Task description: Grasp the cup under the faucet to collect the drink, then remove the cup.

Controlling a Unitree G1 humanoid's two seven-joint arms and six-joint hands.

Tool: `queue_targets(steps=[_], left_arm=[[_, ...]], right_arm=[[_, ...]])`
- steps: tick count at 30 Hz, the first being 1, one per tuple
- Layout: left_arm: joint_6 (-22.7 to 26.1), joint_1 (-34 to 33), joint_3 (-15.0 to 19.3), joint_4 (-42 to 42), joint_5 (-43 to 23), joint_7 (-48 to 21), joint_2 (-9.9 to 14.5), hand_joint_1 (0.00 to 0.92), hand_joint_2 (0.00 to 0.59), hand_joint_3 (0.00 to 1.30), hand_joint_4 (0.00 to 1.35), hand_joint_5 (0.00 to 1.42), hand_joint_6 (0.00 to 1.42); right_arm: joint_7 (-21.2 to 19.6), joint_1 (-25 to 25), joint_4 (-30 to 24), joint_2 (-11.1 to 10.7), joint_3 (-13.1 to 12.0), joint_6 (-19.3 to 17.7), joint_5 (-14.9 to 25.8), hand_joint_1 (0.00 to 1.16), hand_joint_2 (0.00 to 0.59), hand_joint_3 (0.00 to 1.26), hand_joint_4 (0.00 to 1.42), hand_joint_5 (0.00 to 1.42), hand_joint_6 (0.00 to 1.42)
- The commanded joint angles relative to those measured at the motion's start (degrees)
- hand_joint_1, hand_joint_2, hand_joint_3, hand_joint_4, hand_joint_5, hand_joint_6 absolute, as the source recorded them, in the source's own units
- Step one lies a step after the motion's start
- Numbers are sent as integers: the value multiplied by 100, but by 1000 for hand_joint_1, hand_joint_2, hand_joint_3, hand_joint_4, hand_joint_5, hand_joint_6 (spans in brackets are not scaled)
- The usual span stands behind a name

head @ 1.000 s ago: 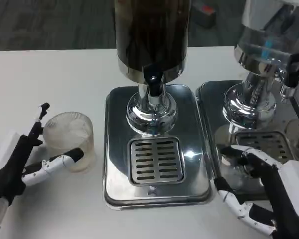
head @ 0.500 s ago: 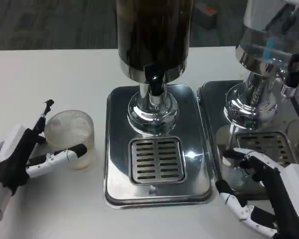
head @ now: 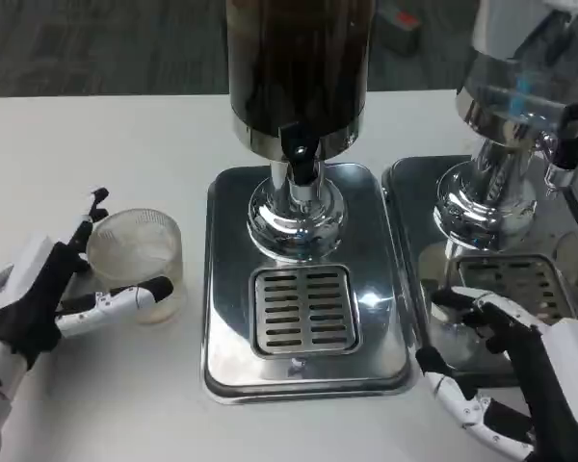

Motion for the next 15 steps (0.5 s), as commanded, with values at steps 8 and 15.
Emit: queue_targets(steps=[8, 15], left_arm=[[-85, 102, -205, 55, 300, 537, -29, 291, 16, 167, 282, 475, 655], [-162, 91, -258, 51, 331, 727, -69, 279, 25, 195, 319, 517, 706]], right_arm=[[-21, 59, -137, 0, -93, 31, 46, 511, 340, 363, 309, 372, 516], [-50, 65, -140, 21, -102, 25, 30, 518, 344, 368, 309, 372, 516]])
